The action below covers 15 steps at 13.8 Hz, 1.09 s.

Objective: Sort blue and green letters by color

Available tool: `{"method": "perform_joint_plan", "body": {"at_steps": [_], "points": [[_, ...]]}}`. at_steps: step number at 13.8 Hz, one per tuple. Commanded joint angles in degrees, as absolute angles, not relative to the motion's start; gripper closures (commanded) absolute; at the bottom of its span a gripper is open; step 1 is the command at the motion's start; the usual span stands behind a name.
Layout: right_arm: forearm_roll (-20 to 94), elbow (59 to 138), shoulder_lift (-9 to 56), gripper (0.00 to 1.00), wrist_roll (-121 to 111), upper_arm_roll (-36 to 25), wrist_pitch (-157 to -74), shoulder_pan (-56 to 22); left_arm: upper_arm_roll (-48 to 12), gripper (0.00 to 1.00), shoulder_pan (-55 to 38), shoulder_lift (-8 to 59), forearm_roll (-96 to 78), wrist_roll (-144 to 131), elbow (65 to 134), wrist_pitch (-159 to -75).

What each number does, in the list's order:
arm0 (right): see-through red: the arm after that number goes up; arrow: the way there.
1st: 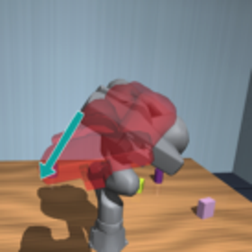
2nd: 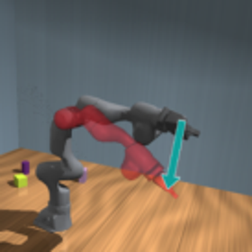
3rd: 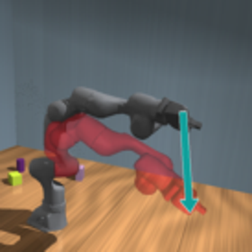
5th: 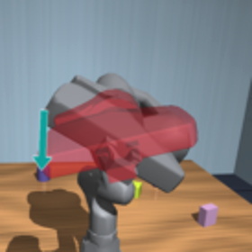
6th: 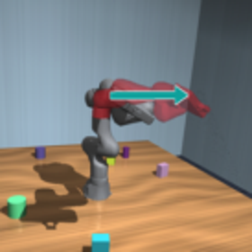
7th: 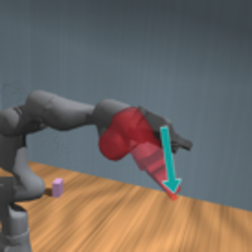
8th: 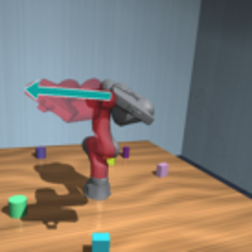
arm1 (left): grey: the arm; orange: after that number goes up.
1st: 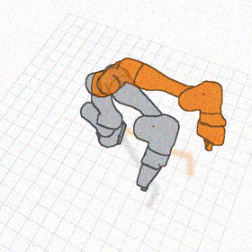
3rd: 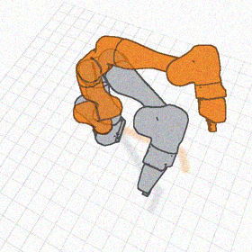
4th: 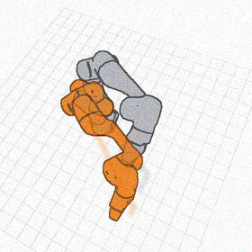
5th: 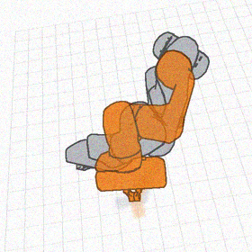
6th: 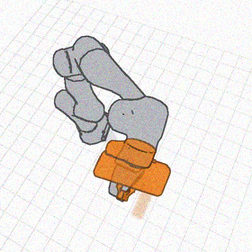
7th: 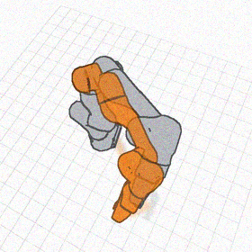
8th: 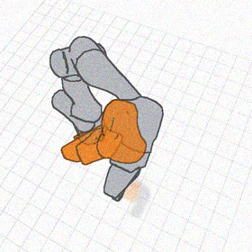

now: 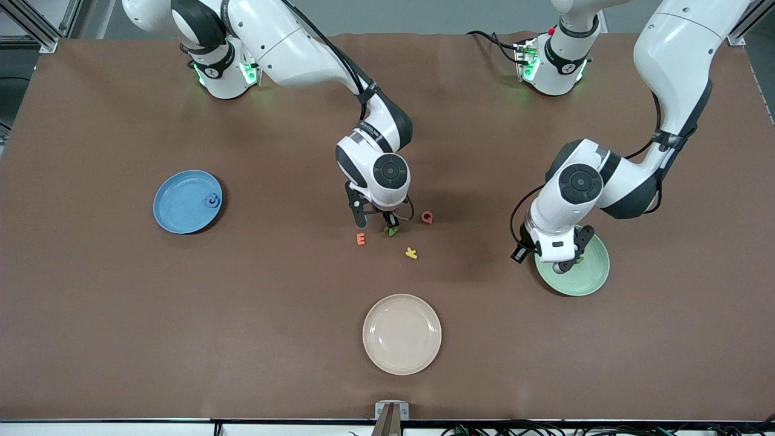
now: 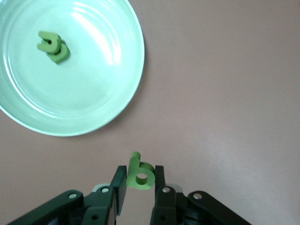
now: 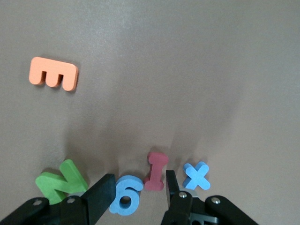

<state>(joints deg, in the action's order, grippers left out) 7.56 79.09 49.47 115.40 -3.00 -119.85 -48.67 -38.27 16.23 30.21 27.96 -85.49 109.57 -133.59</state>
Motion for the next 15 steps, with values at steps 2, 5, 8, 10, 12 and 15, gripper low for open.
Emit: {"method": "perform_joint_plan", "body": {"at_steps": [2, 5, 8, 10, 12, 15], "points": [[7.5, 78.0, 50.2, 0.47, 116.9, -3.3, -119.5, -48.5, -38.9, 1.00, 17.5, 29.4, 28.2, -81.8, 109.0, -130.9], [7.5, 76.6, 50.1, 0.47, 116.8, -3.3, -119.0, -47.7, -39.0, 1.00, 19.0, 28.5, 28.0, -78.5, 108.9, -129.4], [7.5, 75.8, 50.2, 0.47, 116.9, -3.3, -118.0, -47.7, -39.3, 1.00, 20.6, 27.8, 27.7, -75.3, 109.0, -129.1], [7.5, 75.8, 50.2, 0.47, 117.1, -3.3, -118.3, -48.2, -39.4, 1.00, 21.4, 27.7, 27.7, -73.7, 108.9, -127.7], [7.5, 75.8, 50.3, 0.47, 117.3, -3.3, -118.7, -48.4, -39.4, 1.00, 22.7, 27.7, 27.6, -72.1, 109.2, -127.5], [7.5, 75.8, 50.4, 0.47, 117.4, -3.3, -118.9, -48.6, -39.4, 1.00, 22.8, 27.8, 27.6, -71.6, 109.2, -127.2]]}}
